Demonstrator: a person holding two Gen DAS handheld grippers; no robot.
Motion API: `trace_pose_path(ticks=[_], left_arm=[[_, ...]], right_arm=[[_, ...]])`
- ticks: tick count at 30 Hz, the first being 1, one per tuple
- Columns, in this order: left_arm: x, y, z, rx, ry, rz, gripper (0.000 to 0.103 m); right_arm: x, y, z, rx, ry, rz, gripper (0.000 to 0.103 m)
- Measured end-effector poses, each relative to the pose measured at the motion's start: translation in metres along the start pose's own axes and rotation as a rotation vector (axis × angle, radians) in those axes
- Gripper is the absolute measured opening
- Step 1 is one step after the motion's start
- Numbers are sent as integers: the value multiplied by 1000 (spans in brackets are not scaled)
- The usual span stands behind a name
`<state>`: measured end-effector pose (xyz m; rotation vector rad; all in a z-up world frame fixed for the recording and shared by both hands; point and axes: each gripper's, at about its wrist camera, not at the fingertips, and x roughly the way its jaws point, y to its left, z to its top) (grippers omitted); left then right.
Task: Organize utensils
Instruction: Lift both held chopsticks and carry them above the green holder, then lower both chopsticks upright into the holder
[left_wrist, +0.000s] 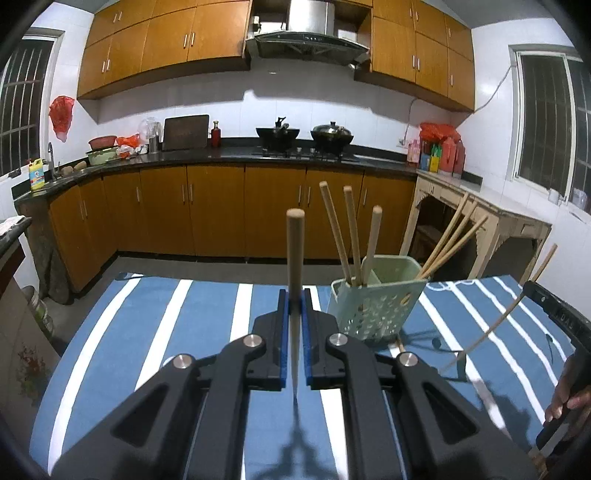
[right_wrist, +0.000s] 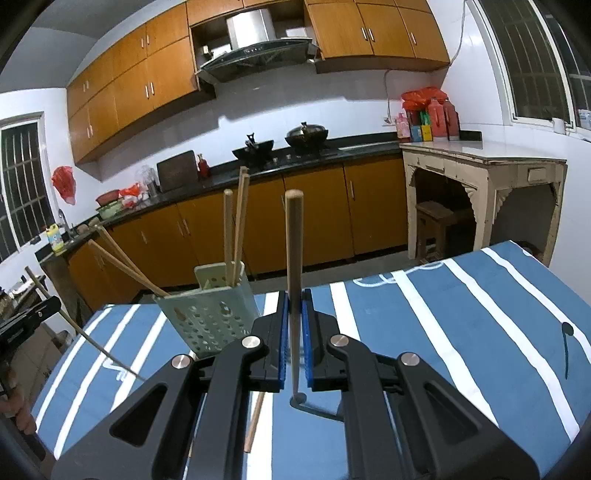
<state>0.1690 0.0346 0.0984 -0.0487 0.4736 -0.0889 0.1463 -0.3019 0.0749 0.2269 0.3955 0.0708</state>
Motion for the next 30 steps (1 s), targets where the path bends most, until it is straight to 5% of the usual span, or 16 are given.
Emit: trace_pose_path(ticks=[12,22,30], left_arm=[[-17,-9,19,-10,-51,-71,8],[-41,-42,74,-21,-211,-169,8],[-14,-64,101,-30,-275,-138,8]], right_arm=[[-15,11,22,11,-43,84,8],[-34,50,81,-29,-204,202,8],[-3,78,99,-86,-288,181,8]])
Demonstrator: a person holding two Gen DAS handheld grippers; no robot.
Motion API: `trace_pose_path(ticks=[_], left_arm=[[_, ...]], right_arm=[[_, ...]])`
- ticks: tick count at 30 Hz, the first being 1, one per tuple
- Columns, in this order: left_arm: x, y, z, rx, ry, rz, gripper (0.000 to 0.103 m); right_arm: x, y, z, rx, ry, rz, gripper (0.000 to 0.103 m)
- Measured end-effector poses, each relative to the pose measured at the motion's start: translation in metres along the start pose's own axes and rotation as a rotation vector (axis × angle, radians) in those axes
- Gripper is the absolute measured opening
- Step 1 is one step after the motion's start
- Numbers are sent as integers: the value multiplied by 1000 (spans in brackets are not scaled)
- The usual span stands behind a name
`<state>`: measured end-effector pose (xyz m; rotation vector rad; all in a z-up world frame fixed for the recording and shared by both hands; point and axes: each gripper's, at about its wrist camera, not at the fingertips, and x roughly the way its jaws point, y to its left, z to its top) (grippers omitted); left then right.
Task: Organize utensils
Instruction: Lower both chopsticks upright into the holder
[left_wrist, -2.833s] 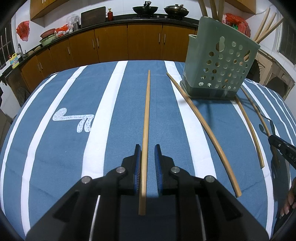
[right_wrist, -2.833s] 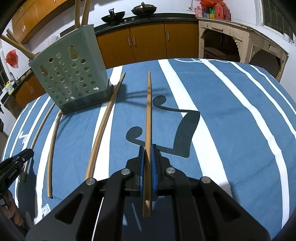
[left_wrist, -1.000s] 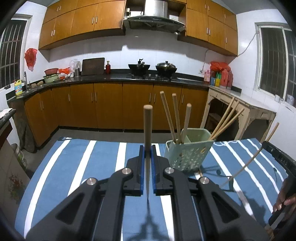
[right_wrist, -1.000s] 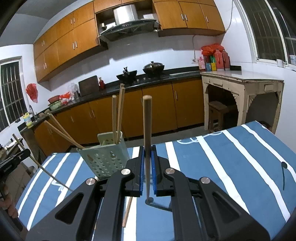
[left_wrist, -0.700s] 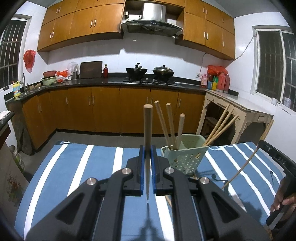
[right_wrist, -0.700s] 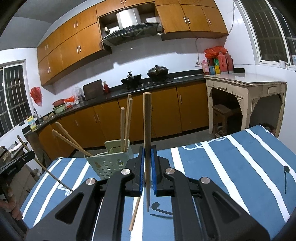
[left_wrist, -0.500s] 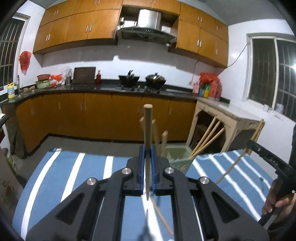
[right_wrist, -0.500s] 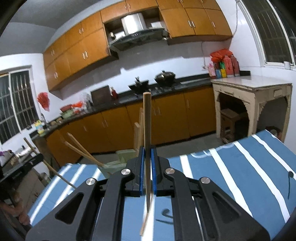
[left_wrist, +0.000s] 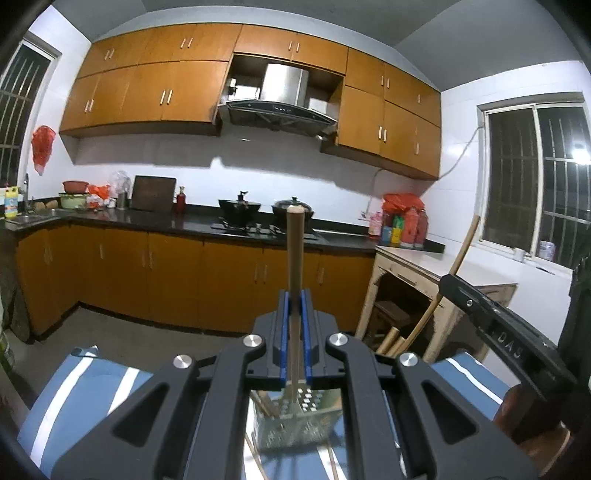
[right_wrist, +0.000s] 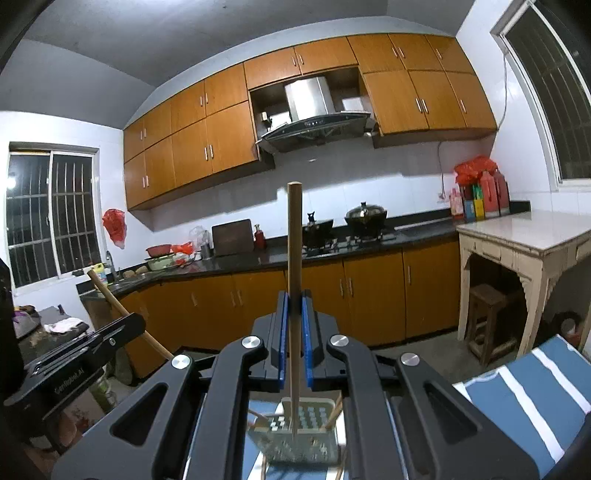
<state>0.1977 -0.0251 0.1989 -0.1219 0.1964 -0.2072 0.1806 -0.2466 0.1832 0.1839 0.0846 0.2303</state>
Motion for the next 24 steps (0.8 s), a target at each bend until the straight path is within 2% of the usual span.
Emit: trace_pose_path(ticks=[9,18,24], left_arm=[[46,7,-14,-33,38,30,8],[71,17,-39,-48,109,25,8],[74,28,-45,-67,149,36,9]], right_arm=[[33,-2,-14,-6,-30,-13,8],[55,-5,-53,-15,62,-29,8],[50,-14,-60,5,110,-44,10]])
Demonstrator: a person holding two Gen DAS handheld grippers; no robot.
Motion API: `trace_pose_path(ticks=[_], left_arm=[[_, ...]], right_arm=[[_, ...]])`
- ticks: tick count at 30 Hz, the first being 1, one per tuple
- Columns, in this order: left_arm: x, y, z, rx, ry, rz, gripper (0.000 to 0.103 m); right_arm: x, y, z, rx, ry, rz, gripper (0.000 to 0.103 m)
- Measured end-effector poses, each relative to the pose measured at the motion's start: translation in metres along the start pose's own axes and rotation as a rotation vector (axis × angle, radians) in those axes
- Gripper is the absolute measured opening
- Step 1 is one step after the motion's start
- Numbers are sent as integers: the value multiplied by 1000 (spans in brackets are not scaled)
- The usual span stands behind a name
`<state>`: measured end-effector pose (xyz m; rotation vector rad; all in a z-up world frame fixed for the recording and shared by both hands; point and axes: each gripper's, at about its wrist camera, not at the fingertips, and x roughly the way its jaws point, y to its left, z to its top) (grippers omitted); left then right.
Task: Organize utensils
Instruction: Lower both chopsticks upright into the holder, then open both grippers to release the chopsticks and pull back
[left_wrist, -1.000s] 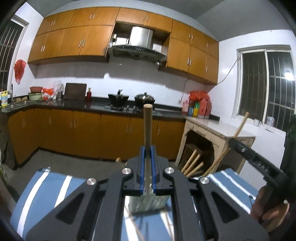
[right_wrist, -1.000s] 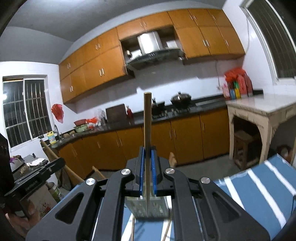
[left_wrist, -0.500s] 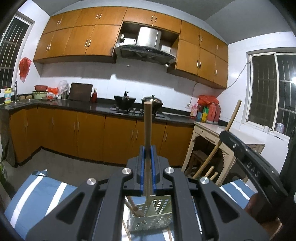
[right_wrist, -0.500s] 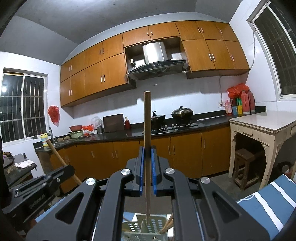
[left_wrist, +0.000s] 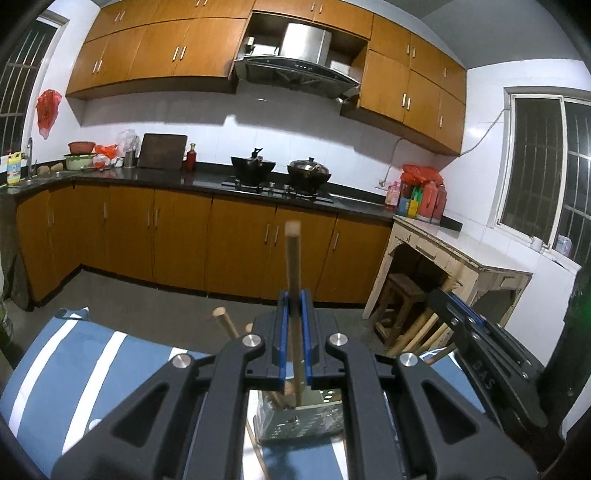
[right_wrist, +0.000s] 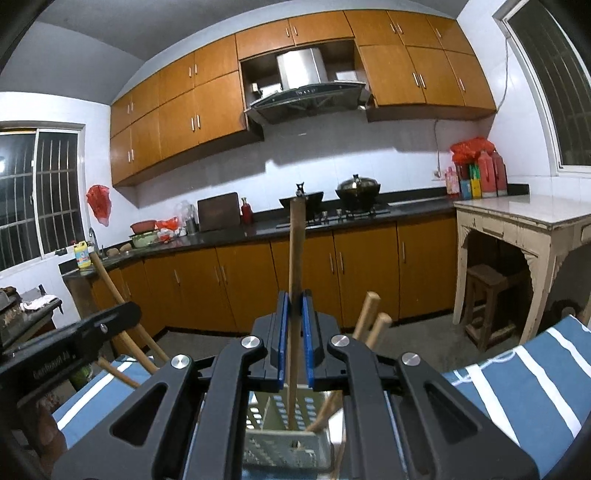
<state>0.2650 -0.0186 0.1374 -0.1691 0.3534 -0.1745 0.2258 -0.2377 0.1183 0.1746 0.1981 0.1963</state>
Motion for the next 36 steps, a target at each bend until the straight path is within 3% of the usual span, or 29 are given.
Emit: trace_pose_path(ticks=[4,15,22,25,29,36], left_arm=[[-9,5,1,-12,2,10,11],[-55,8,1,-19,-31,29,23],[-92,24,-25,-27,-14,61,30],[-96,29,-50,-19,30,79,33],[-79,42,-93,-19,148,122,34],[-47,63,-150,2,315,196,38]], right_arm=[[-8,-5,2,13,2,-21,36],[-53,-15,5,4,10,-63,40],[-74,-39,-37,51,126,-113,42],[-68,-48,-69,93,220,-126,42],[-54,-53,-113,141,352,-126,42],[-23,-38,-156,138,528,-88,42]])
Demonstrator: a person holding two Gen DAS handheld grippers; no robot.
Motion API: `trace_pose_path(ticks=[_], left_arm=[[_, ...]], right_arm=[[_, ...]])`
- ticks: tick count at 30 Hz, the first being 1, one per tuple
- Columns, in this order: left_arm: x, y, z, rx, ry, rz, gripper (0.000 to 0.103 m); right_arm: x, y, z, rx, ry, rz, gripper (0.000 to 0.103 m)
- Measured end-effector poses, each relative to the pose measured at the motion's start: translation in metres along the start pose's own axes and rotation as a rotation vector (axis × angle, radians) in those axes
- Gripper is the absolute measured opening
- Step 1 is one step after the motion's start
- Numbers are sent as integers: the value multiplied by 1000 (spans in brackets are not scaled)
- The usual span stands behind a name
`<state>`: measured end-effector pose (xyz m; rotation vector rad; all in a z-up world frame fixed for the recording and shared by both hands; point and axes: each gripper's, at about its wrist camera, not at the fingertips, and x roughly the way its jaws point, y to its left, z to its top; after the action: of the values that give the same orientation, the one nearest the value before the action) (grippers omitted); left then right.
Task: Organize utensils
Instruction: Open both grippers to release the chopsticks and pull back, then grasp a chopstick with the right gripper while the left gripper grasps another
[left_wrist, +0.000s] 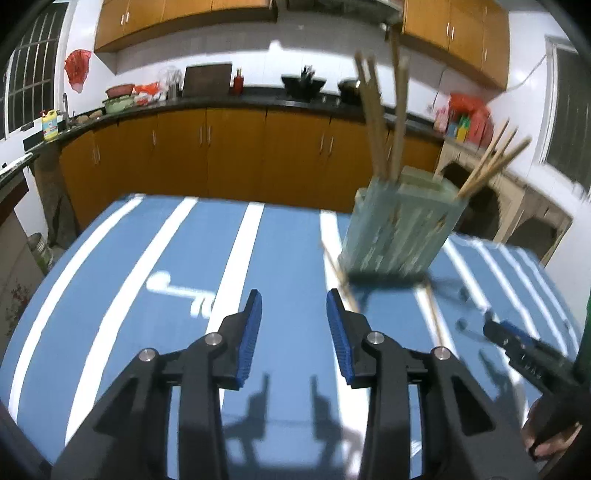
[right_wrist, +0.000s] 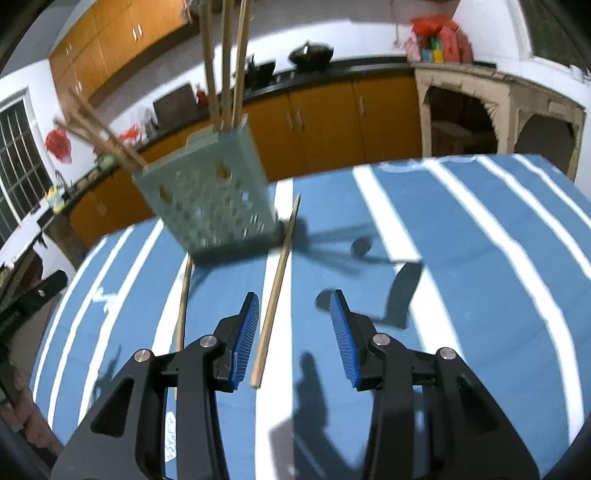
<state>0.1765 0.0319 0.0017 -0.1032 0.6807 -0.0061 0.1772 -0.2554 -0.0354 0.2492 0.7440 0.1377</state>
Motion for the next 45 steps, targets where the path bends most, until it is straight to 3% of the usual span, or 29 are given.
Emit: trace_pose_path(ticks=[11,15,20,31,40,45], left_arm=[[14,-5,-15,11,62,-16,40],[19,-10,-17,13,76,-24,40],[27,-15,-18,9,101,-40,41],[51,-55,-24,45,160,-95,46],[76,-77,-40,79,208,-52,45],[84,-75,-47,84,221,-23,18]], right_arm=[[38,25,-17,-90,111,-45,40],[41,24,-21,-115,112,-72,30],[40,13,-20,-88,109,-80,8],[28,-40,-14,55,72,-195,8],[27,-44,-14,38,74,-200,8],[26,-40,-16,26,78,-176,8]])
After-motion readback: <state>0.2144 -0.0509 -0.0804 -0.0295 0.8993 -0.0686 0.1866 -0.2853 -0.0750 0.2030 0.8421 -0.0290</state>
